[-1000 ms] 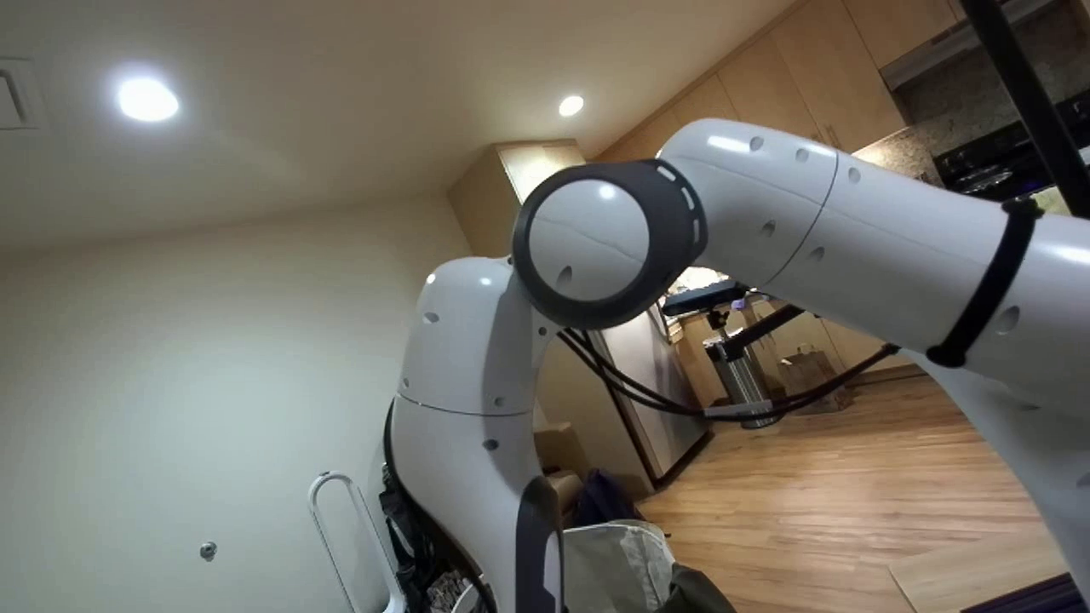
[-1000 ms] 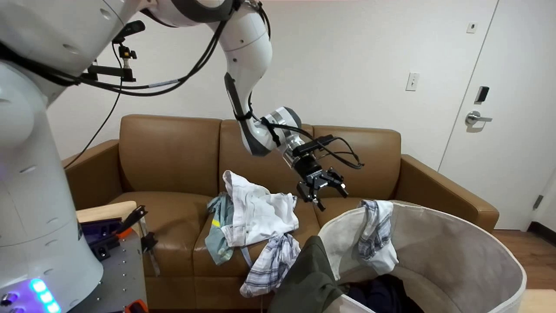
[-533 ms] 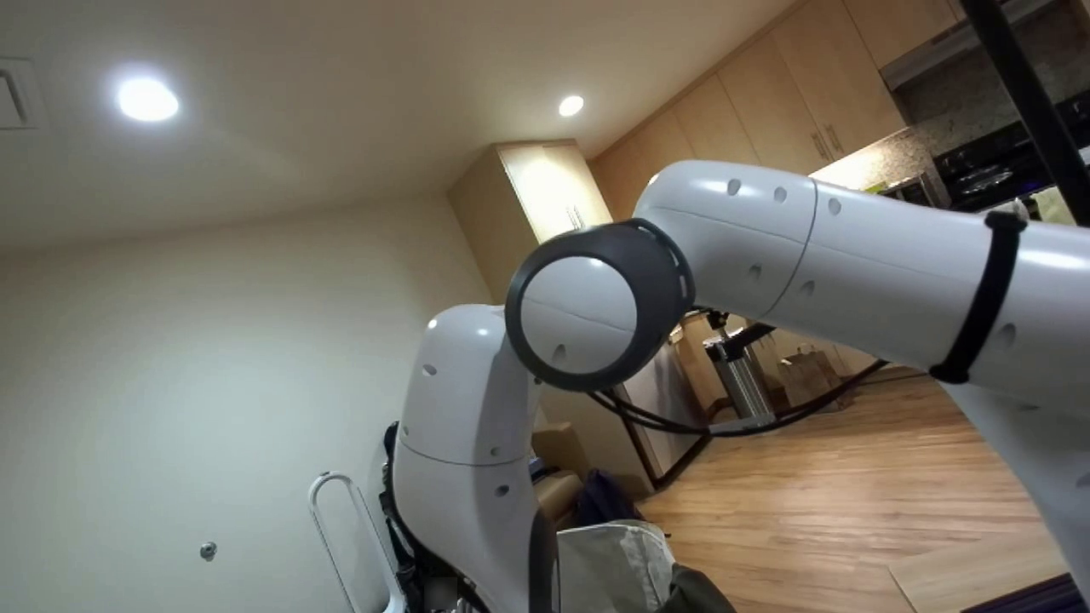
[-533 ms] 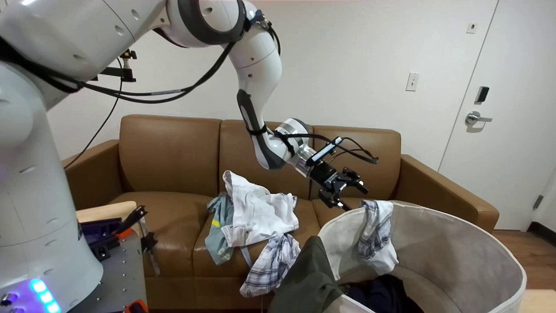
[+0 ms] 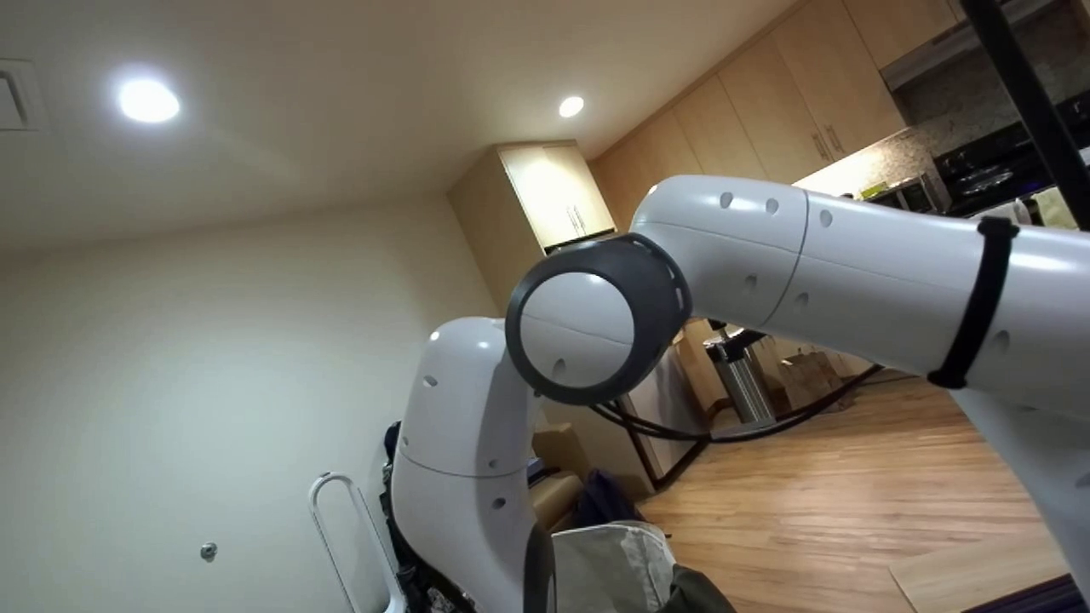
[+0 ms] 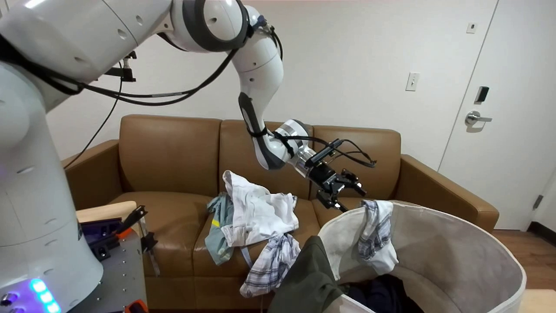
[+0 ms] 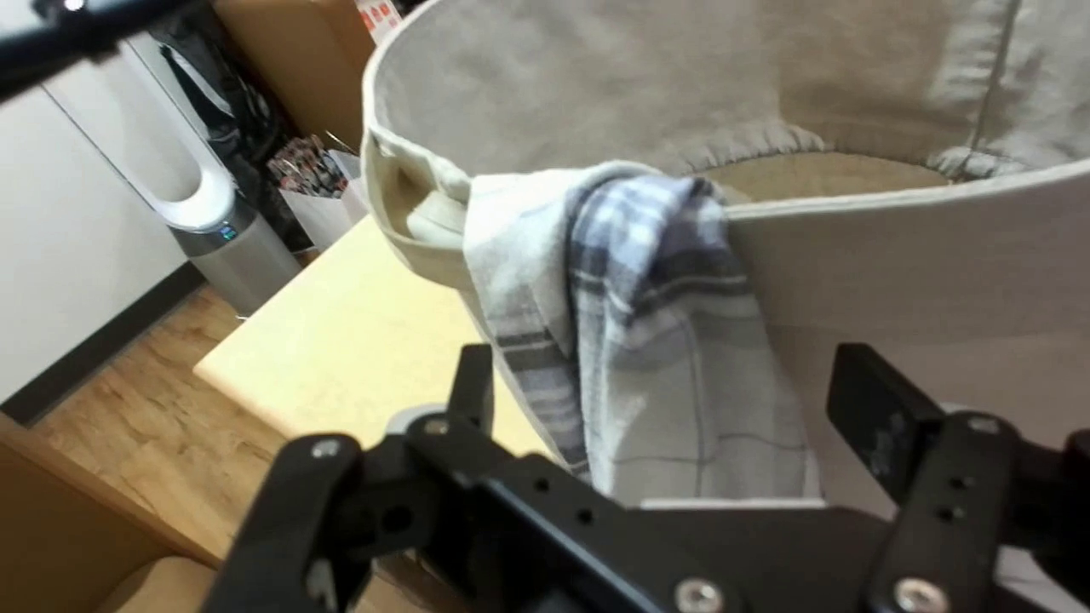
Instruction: Take the clothes from the bag and put them on the couch
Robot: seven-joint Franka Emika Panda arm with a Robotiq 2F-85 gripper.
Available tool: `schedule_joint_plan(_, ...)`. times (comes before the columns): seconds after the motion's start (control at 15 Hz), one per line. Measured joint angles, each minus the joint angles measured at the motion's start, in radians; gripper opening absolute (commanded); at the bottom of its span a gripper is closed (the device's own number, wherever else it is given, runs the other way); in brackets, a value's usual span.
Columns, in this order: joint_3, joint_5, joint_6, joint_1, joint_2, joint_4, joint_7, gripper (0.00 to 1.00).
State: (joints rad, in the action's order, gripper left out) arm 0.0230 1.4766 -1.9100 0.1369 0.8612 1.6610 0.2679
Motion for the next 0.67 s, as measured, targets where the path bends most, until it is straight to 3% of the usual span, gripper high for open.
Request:
schedule_joint_plan(0.2,-0.039,0.151,0.021,0.021,0.023,-0.001,-0.08,1.0)
schedule_joint_plan(0.27,-0.049,0.192,0.028,0.023,0.034,-0.002,-0.105,0.8)
schedule_joint_plan(0.67,-0.071,0.325,0.063,0.019,0.109,-0.012,-0.234,0.39)
